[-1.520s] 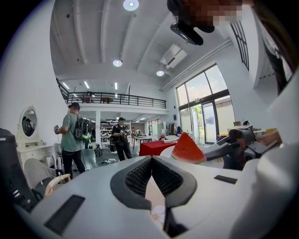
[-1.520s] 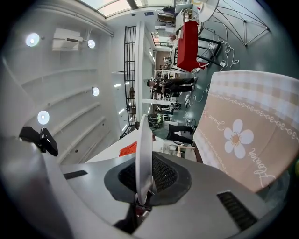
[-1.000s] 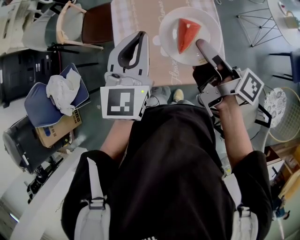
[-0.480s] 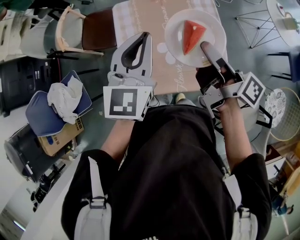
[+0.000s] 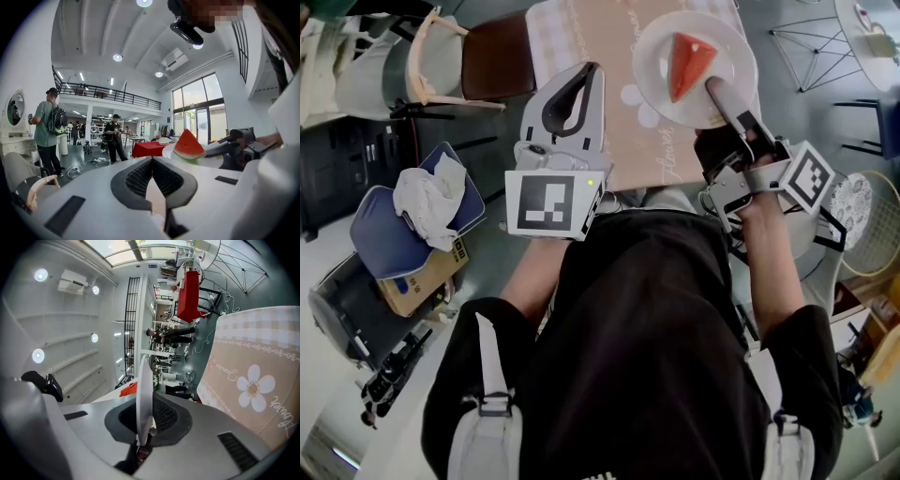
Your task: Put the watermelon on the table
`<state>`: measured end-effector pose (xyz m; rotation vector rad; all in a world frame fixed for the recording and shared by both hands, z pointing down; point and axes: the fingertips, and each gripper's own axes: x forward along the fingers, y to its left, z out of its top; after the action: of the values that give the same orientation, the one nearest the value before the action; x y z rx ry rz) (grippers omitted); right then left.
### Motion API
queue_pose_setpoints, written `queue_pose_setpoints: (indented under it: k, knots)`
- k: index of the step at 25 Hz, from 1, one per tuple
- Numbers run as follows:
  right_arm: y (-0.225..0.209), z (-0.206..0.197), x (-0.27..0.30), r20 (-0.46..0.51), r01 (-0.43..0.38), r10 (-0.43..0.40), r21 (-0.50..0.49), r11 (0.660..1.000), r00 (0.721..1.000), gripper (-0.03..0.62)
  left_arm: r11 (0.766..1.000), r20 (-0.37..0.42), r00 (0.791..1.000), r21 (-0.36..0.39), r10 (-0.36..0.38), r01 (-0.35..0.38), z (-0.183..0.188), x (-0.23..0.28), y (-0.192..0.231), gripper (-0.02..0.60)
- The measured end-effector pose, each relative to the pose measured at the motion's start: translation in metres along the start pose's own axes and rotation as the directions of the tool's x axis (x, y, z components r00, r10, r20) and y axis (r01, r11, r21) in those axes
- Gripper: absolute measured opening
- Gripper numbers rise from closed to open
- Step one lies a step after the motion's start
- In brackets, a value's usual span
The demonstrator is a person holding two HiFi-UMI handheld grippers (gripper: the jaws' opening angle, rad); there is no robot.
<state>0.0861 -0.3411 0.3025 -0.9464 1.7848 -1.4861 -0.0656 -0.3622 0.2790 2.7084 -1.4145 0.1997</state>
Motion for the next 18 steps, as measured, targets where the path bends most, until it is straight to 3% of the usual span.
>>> queue_pose_setpoints:
  k: [18]
  knots:
    - [-0.006,0.005,0.008,-0.003,0.003,-0.003,0.004,1.0,1.0,0.018,1.0,-0.022,1.0,-0.011,-0.004,0.004,-0.007,0.01,0.007,0.012]
